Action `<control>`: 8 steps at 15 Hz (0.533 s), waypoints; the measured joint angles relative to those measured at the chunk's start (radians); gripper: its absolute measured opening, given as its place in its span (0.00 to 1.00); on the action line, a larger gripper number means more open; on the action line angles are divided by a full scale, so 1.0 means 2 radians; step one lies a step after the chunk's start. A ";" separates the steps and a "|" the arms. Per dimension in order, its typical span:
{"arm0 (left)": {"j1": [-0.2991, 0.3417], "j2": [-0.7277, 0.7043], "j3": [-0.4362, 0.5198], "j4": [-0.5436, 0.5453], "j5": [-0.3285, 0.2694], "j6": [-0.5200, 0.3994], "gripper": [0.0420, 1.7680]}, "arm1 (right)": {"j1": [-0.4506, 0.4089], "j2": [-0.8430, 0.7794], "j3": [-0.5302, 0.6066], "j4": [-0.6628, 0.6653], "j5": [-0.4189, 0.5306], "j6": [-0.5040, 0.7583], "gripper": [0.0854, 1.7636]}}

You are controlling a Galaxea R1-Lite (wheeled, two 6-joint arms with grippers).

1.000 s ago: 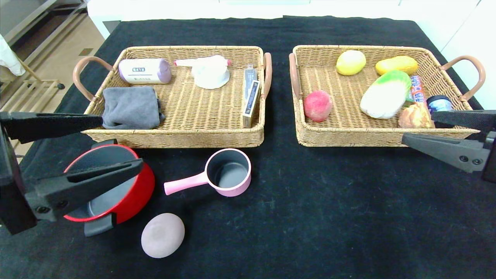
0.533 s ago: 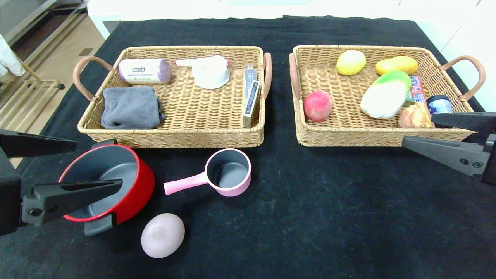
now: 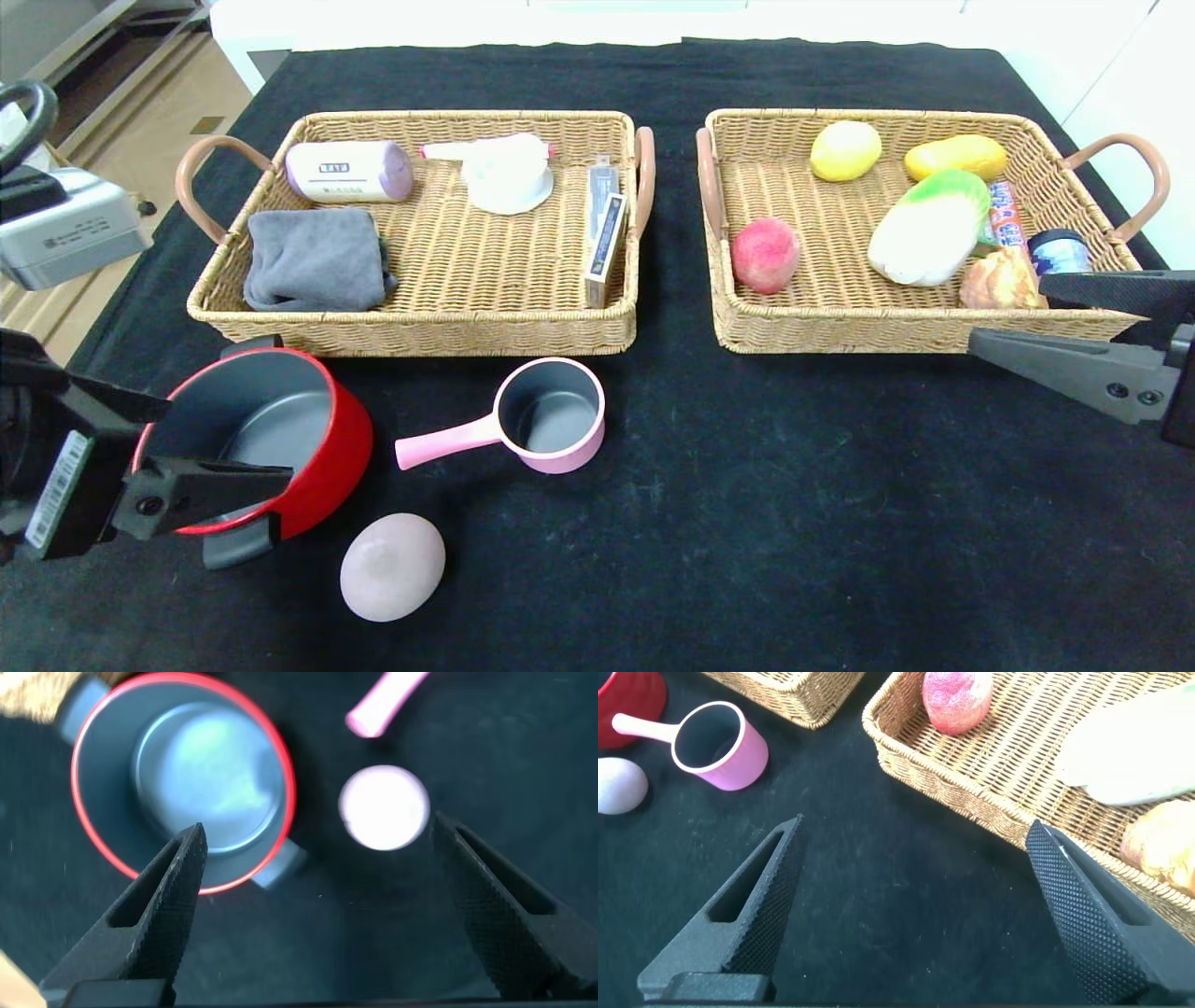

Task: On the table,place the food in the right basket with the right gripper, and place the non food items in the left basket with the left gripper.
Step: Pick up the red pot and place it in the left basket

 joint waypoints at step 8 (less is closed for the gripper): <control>0.037 0.075 -0.001 -0.003 0.009 -0.046 0.97 | -0.001 0.000 0.000 0.000 -0.001 0.000 0.97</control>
